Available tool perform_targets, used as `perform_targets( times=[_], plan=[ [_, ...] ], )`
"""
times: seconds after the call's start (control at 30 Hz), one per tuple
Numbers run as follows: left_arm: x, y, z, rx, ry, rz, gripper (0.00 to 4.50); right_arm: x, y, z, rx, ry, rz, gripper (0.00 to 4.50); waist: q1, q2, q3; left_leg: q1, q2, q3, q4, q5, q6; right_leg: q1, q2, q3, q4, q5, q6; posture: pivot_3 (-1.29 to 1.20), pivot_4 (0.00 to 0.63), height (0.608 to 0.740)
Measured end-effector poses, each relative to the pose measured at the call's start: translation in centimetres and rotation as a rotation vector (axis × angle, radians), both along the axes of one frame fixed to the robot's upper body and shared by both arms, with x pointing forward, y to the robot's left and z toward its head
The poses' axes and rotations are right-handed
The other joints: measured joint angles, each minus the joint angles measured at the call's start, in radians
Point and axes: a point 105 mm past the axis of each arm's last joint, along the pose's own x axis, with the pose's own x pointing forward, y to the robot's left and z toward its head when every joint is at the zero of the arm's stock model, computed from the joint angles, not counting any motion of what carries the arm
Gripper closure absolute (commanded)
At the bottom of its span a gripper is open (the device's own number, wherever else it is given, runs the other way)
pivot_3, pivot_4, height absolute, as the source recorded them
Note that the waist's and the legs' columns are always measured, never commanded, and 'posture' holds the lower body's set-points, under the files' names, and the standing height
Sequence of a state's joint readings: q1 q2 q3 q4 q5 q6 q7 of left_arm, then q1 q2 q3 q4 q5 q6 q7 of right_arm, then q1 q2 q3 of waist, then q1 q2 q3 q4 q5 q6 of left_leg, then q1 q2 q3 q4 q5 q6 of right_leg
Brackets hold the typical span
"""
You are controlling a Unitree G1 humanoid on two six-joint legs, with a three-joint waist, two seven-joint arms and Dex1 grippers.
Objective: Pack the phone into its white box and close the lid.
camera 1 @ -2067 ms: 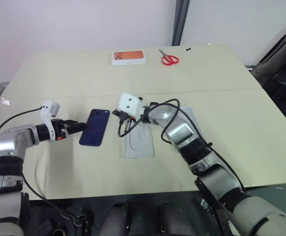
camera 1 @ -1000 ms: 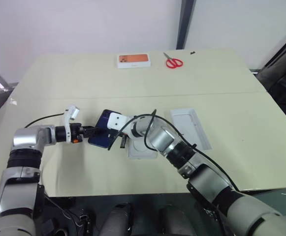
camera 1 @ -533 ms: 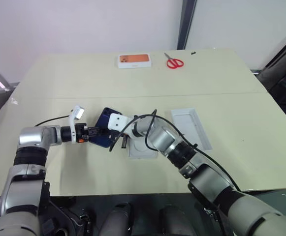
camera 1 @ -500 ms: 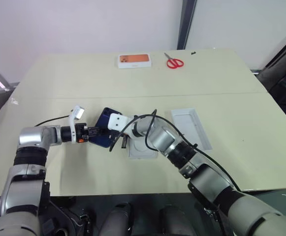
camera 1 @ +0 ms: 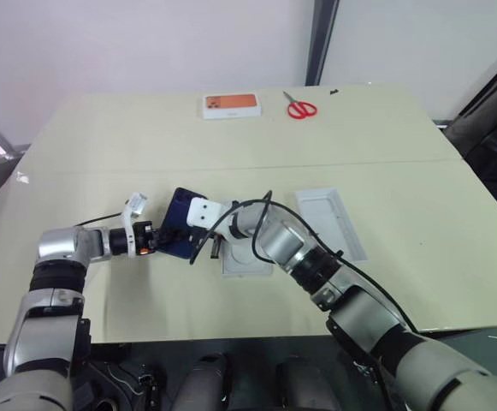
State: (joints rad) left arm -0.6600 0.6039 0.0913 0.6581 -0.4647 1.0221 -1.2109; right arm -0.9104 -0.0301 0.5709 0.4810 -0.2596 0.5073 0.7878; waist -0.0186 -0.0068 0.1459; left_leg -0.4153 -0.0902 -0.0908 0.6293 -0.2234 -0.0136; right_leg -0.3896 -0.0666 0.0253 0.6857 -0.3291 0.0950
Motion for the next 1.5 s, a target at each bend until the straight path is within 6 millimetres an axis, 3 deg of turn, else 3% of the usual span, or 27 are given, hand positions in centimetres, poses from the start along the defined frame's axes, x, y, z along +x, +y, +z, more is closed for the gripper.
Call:
perform_targets(
  times=[0.27,0.53,0.6,0.73,0.93,1.03,1.2,1.3,1.5],
  plan=[
    [-0.3,0.4,-0.3,-0.040,0.026,0.038,4.00,0.8,-0.8,0.8,0.070,-0.031,-0.034,4.50,-0.002,0.000,0.000,0.000,0.001,0.000,-0.001,0.000,0.000,0.000,0.000,0.000,-0.001,0.000,0.000,0.00,0.150,0.734],
    [-0.7,1.4,0.1,-0.159,0.106,0.140,4.00,1.6,-2.0,5.8,0.337,-0.087,-0.069,4.50,-0.022,0.000,0.000,0.000,0.001,0.000,-0.002,0.000,0.000,-0.001,0.000,0.000,-0.001,0.000,0.000,0.00,0.150,0.734],
    [-0.8,1.5,0.2,-0.172,0.108,0.152,4.49,1.7,-3.0,5.9,0.340,-0.090,-0.078,4.50,-0.024,0.000,0.000,0.000,0.001,0.000,-0.003,0.000,0.000,-0.002,0.000,0.000,-0.001,0.000,0.000,0.00,0.150,0.734],
    [-1.2,1.7,0.3,-0.205,0.116,0.178,4.49,1.6,-5.6,4.9,0.323,-0.065,-0.109,4.50,-0.025,0.000,0.000,-0.001,0.001,0.001,-0.003,-0.001,0.001,-0.002,0.000,0.001,-0.001,0.000,0.000,0.00,0.150,0.734],
    [-1.2,2.0,0.4,-0.255,0.127,0.232,4.49,-1.4,-7.8,5.1,0.393,0.022,-0.015,4.50,-0.025,0.000,0.001,-0.001,0.002,0.001,-0.003,-0.002,0.003,-0.001,0.000,0.001,-0.002,0.000,0.000,0.00,0.150,0.734],
    [-1.2,1.8,0.5,-0.274,0.128,0.247,4.50,-3.2,-8.5,5.0,0.397,0.066,0.034,3.60,-0.024,-0.001,0.001,-0.002,0.002,0.001,-0.003,-0.002,0.003,-0.001,0.000,0.001,-0.003,0.000,0.000,0.00,0.150,0.734],
    [-1.7,1.4,0.7,-0.314,0.127,0.259,4.50,-6.8,-10.1,3.5,0.340,0.173,0.129,1.09,-0.016,-0.001,0.001,-0.004,0.002,0.001,-0.002,-0.002,0.004,-0.001,0.000,0.001,-0.004,0.000,0.000,0.00,0.150,0.734],
    [-2.0,1.3,0.8,-0.335,0.125,0.261,4.50,-8.4,-10.3,2.7,0.290,0.194,0.210,1.09,-0.016,-0.002,0.002,-0.005,0.002,0.001,-0.002,-0.002,0.004,0.000,0.000,0.001,-0.004,0.000,0.000,0.00,0.150,0.734],
    [-2.2,0.8,2.0,-0.361,0.105,0.241,4.50,-9.0,-9.8,1.8,0.246,0.119,0.292,1.09,-0.016,-0.004,0.003,-0.007,0.002,0.001,-0.001,-0.002,0.003,-0.001,0.000,0.000,-0.004,0.000,0.000,0.00,0.150,0.734]
  ],
)
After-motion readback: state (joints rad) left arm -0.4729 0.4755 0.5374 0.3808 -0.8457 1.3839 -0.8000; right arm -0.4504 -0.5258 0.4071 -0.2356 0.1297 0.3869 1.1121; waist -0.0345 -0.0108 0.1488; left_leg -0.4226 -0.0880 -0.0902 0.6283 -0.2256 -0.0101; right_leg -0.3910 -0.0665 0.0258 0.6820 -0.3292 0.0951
